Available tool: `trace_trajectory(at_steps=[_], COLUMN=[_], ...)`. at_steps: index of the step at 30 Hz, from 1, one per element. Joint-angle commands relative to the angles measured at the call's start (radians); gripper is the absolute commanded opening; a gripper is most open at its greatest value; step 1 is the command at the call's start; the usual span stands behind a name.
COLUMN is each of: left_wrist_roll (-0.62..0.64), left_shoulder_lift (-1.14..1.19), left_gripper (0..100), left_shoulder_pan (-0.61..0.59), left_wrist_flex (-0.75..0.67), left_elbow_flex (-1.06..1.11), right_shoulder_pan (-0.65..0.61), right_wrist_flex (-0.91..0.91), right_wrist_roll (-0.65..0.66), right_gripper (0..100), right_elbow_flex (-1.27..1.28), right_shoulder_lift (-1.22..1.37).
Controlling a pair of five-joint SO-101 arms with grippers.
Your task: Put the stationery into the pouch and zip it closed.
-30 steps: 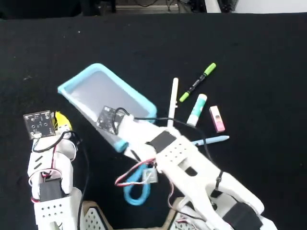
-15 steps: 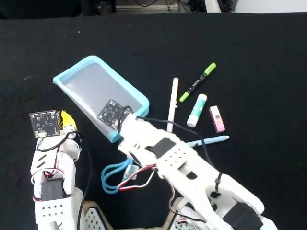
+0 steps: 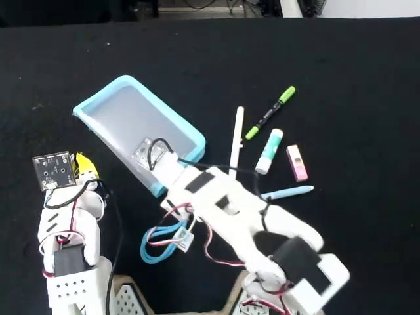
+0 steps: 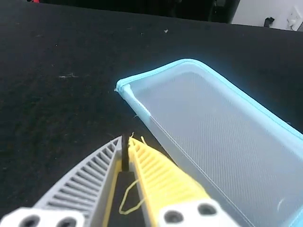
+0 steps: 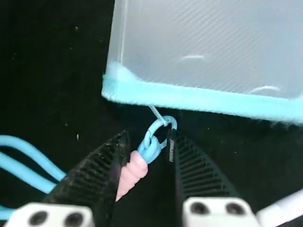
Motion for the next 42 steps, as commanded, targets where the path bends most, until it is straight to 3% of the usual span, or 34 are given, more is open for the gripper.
trace_trajectory(at_steps=[1, 13, 20, 24, 29, 42], left_wrist_roll=[0.002, 0.005, 0.005, 0.003, 0.000, -0.002], left_shoulder_lift=[-0.006, -0.006, -0.006, -0.006, -0.006, -0.006], left_gripper=[3, 3, 3, 3, 3, 3], left_shoulder_pan=[-0.010, 0.005, 0.110, 0.113, 0.110, 0.108], left_wrist_flex=[-0.003, 0.002, 0.005, 0.005, 0.005, 0.005], left_elbow_flex=[0.022, 0.022, 0.022, 0.022, 0.022, 0.022], right_shoulder_pan=[0.000, 0.005, 0.014, 0.051, 0.057, 0.035], right_wrist_flex=[0.015, 0.015, 0.028, 0.031, 0.031, 0.077], right_wrist_roll=[-0.006, 0.044, 0.044, 0.035, -0.052, -0.092], right_gripper=[13.1, 1.0, 1.0, 3.0, 16.3, 16.6], right_elbow_flex=[-0.077, -0.077, -0.054, -0.027, -0.048, -0.191], right_shoulder_lift=[0.013, 0.012, -0.085, -0.122, -0.061, 0.087])
